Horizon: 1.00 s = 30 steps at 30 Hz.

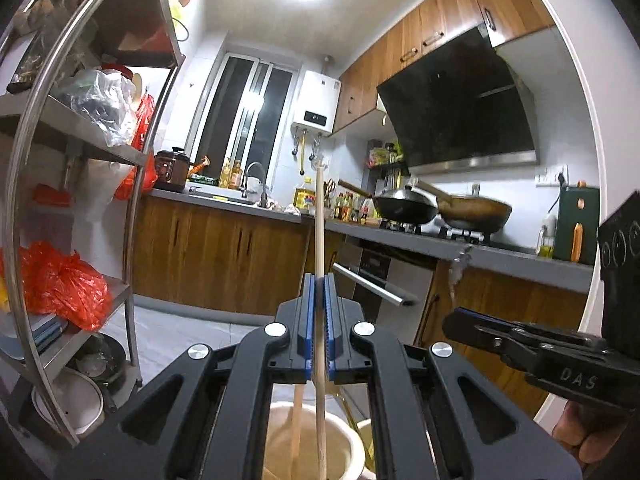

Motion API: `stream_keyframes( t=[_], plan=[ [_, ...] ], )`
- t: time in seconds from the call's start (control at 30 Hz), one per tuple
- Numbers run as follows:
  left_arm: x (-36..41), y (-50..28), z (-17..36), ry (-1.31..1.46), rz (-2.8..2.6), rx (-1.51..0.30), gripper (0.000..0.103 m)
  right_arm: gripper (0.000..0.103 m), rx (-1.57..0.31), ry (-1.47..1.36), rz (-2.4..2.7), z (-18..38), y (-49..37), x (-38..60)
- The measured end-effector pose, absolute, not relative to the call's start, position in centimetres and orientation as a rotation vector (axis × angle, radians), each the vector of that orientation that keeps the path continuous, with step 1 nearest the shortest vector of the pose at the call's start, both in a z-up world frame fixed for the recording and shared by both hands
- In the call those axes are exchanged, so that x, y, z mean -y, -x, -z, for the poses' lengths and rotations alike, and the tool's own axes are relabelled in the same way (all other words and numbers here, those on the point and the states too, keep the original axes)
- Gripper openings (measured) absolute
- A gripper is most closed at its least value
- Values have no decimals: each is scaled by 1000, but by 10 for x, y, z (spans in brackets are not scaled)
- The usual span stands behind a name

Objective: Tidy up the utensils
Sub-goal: 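Drop chopstick into tall holder with left tool while right drops flower-handled spoon into short holder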

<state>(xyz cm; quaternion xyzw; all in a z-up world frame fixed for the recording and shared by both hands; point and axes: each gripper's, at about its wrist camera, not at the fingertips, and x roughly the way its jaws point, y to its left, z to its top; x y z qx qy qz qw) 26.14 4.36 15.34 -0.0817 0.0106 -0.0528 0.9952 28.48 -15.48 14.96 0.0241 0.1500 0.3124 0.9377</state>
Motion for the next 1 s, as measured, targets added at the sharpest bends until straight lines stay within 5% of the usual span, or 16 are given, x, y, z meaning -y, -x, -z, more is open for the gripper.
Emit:
stream_keyframes(
  t=[1.0],
  plan=[
    [-35,-278,-102,70,-9,-240,4,4,-523,18,-650,-91,-313,125]
  ],
)
